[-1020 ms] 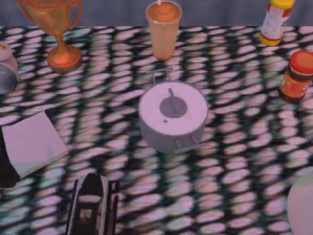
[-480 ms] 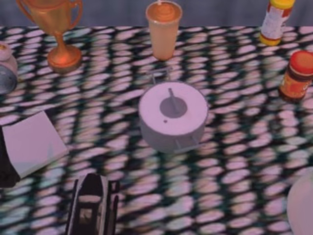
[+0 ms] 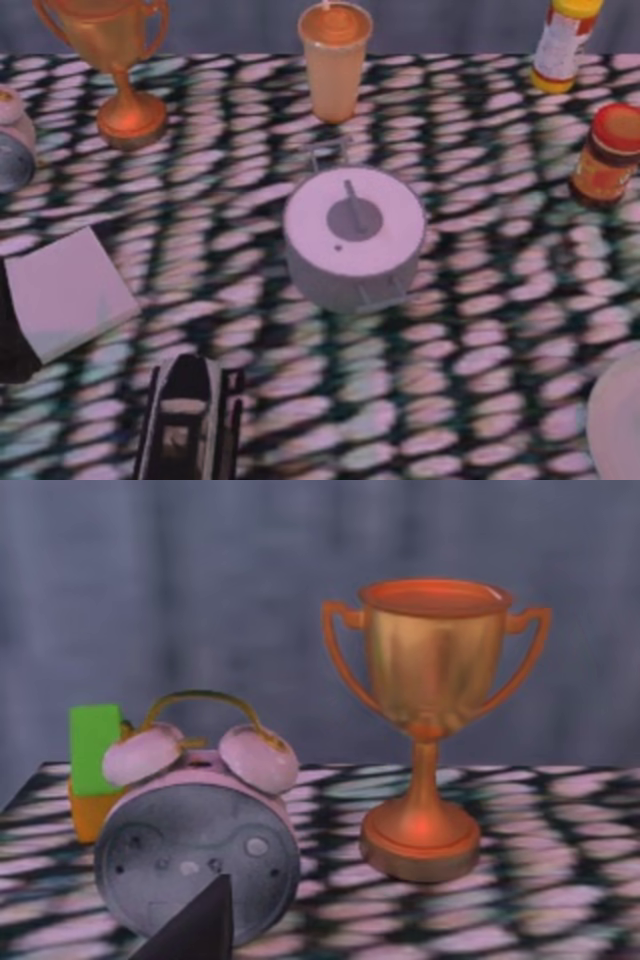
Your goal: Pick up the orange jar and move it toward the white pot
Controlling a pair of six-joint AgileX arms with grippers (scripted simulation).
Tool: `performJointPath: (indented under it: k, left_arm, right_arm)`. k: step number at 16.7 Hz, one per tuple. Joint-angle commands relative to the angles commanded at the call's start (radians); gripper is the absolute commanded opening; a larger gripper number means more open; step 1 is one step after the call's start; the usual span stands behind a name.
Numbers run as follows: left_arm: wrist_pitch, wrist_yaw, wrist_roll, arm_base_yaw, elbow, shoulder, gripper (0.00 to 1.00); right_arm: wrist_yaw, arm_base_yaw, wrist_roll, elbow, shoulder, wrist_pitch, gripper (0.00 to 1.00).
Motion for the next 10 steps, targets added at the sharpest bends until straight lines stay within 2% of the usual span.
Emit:
performJointPath:
  k: [10]
  left_arm:
    - [0.0,0.0,0.0,0.0,0.0,0.0,1.0]
  right_arm:
    - [0.016,0.003,-0.162,1.059,1.025,-0.625,1.0]
